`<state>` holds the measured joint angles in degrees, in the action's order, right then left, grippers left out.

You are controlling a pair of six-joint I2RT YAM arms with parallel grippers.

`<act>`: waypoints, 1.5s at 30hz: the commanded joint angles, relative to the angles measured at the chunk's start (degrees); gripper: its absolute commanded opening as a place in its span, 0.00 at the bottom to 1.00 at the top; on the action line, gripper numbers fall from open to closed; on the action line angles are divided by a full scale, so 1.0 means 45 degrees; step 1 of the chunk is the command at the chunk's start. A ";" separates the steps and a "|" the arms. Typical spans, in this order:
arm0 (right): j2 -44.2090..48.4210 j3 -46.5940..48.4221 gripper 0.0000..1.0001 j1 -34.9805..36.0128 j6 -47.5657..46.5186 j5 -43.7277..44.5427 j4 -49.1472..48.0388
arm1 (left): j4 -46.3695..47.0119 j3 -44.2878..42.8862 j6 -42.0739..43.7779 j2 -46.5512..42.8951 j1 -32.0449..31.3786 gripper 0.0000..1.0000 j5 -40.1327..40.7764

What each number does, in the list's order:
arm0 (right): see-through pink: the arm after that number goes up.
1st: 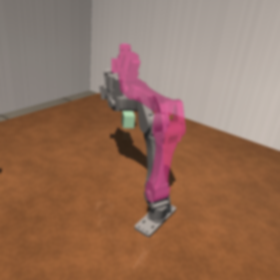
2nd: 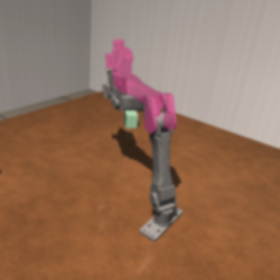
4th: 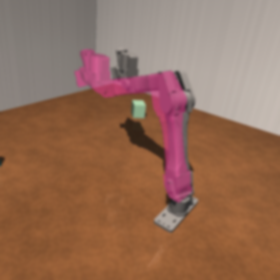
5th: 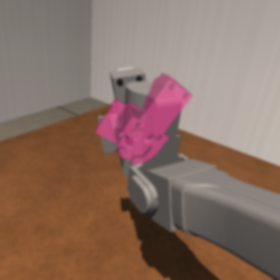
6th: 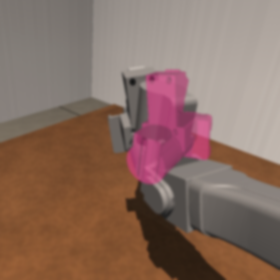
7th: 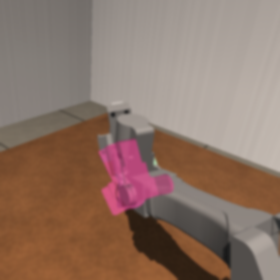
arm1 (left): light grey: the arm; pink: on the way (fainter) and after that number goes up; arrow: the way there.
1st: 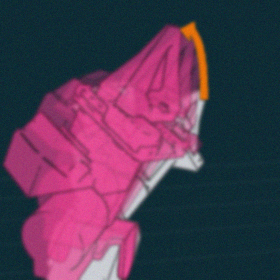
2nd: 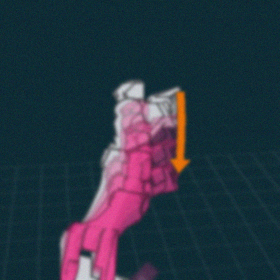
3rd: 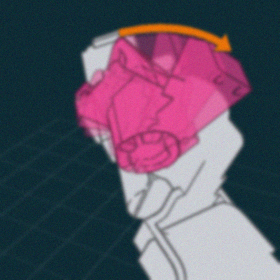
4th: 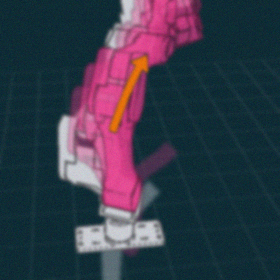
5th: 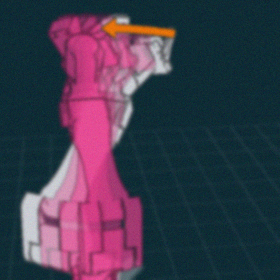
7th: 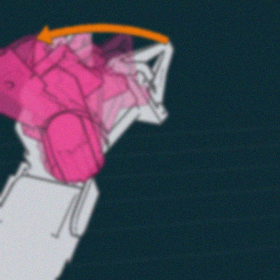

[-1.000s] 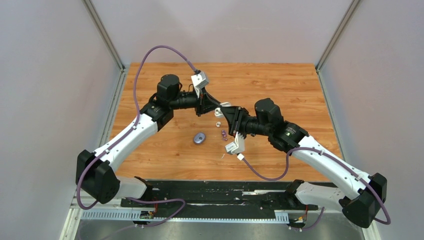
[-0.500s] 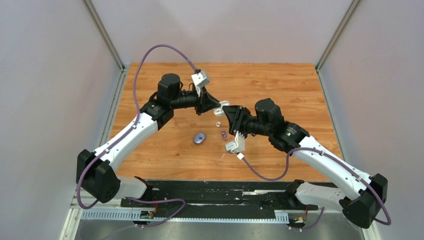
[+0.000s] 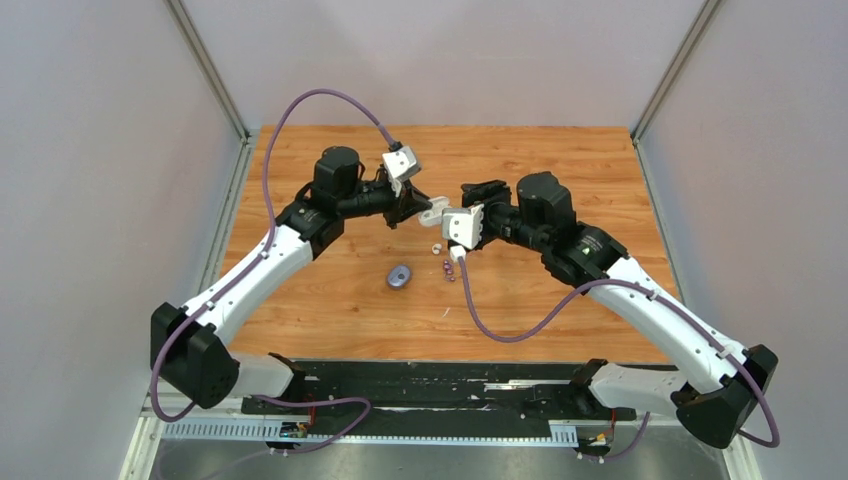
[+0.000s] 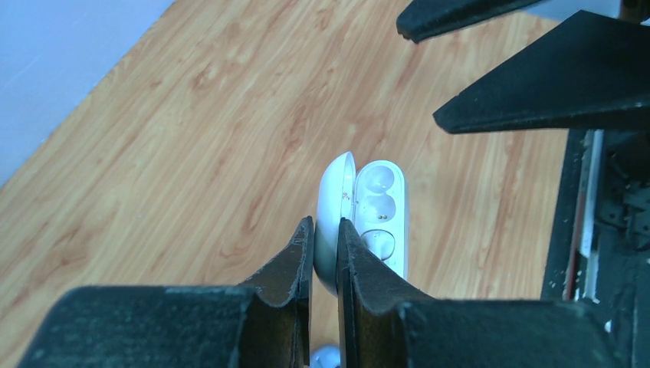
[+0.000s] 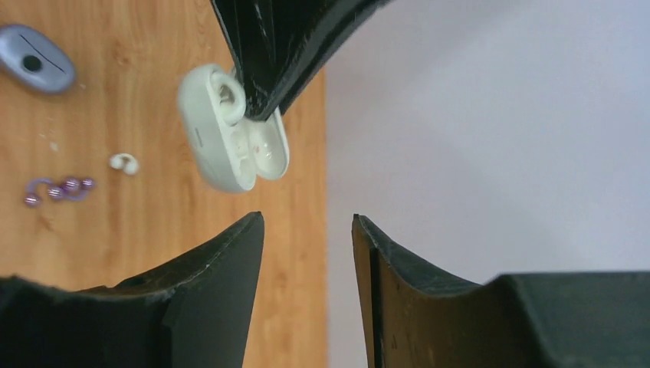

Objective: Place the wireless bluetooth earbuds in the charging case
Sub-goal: Place the earbud in the charging case, then adjust the earbud at the center of the board.

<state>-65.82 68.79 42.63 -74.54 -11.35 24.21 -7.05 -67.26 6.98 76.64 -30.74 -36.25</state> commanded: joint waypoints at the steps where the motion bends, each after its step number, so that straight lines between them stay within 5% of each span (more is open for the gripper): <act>1: 0.0067 -0.0443 0.50 -0.0375 0.6402 0.0153 -0.0372 | -0.1047 -0.0316 0.2137 -0.1105 -0.0038 0.00 0.0876; 5: -0.0178 -0.0971 0.54 -0.1434 1.0097 -0.1216 -0.0845 | -0.2181 -0.0089 0.3633 -0.1849 -0.0020 0.00 0.1822; 9: -0.1308 -0.1014 0.53 -0.2867 1.1593 -0.4012 -0.0843 | -0.2842 0.0439 0.4557 -0.2745 0.0008 0.00 0.2731; 17: -0.5811 0.0707 0.47 -0.3507 0.8821 -0.7385 0.0356 | -0.4003 0.0707 0.4482 -0.3524 0.1030 0.00 0.3327; 27: -1.0829 0.4310 0.45 -0.3517 0.5317 -0.6561 0.2882 | -0.4822 0.0518 0.4467 -0.3725 0.1961 0.00 0.2349; 45: -1.2438 0.5826 0.44 -0.3471 0.6119 -0.6391 0.2989 | -0.4129 0.0959 0.4922 -0.4313 0.2066 0.00 0.1281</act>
<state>-121.89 92.25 26.59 -49.23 -38.76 37.71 -27.88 -63.33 26.98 58.28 -21.71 -28.84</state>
